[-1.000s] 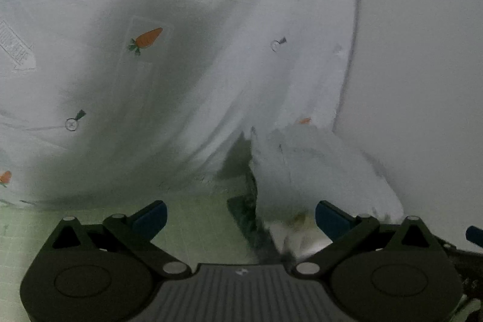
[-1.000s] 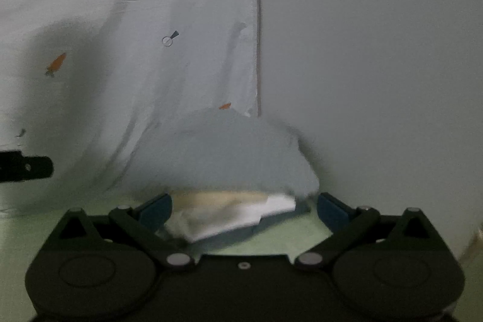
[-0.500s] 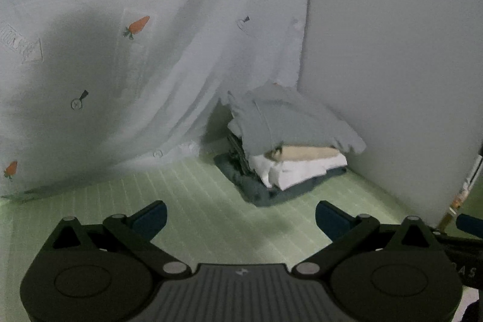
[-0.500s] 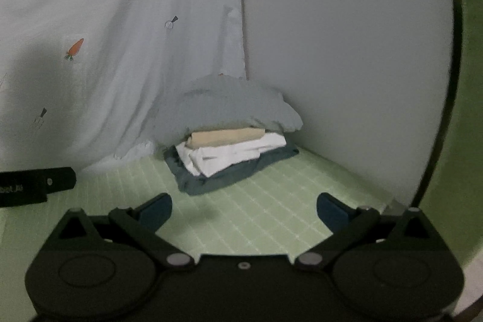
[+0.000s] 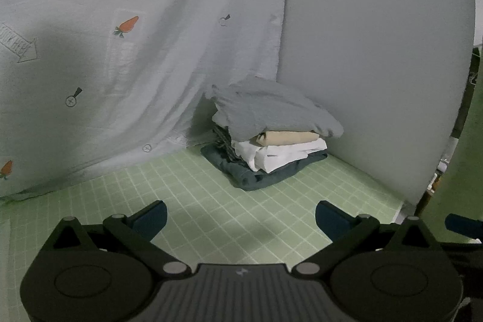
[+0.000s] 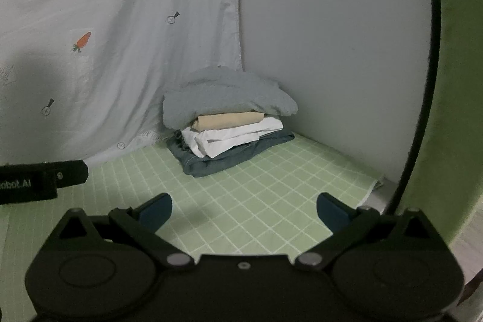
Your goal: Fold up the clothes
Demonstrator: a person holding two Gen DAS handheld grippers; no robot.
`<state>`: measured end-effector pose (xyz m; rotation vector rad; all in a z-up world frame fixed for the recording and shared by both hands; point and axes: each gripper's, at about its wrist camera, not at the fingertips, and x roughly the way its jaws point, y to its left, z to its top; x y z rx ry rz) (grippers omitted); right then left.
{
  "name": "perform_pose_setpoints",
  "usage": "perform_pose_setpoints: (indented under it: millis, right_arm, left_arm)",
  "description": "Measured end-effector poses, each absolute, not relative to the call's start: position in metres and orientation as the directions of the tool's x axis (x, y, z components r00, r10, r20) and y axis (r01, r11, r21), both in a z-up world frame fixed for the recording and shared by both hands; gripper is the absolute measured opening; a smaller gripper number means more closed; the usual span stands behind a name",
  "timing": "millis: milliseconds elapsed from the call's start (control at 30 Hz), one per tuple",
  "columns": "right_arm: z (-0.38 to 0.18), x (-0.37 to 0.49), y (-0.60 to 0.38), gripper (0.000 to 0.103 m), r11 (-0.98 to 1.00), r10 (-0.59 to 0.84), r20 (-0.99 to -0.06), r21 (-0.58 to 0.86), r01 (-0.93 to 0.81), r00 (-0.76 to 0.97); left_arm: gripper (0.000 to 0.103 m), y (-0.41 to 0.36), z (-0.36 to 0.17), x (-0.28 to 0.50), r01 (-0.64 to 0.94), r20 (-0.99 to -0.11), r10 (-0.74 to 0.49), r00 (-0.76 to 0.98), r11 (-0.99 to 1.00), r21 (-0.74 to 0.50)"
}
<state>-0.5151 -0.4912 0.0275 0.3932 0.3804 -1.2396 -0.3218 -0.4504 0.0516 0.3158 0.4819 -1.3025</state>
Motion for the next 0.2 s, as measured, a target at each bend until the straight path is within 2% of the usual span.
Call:
perform_pose_setpoints:
  millis: [200]
  right_arm:
    - [0.0275, -0.5158, -0.4896, 0.103, 0.270, -0.832, -0.480, 0.086, 0.959, 0.278]
  left_arm:
    - [0.103, -0.4494, 0.0533, -0.3212, 0.970, -0.505, -0.842, 0.188, 0.239, -0.037]
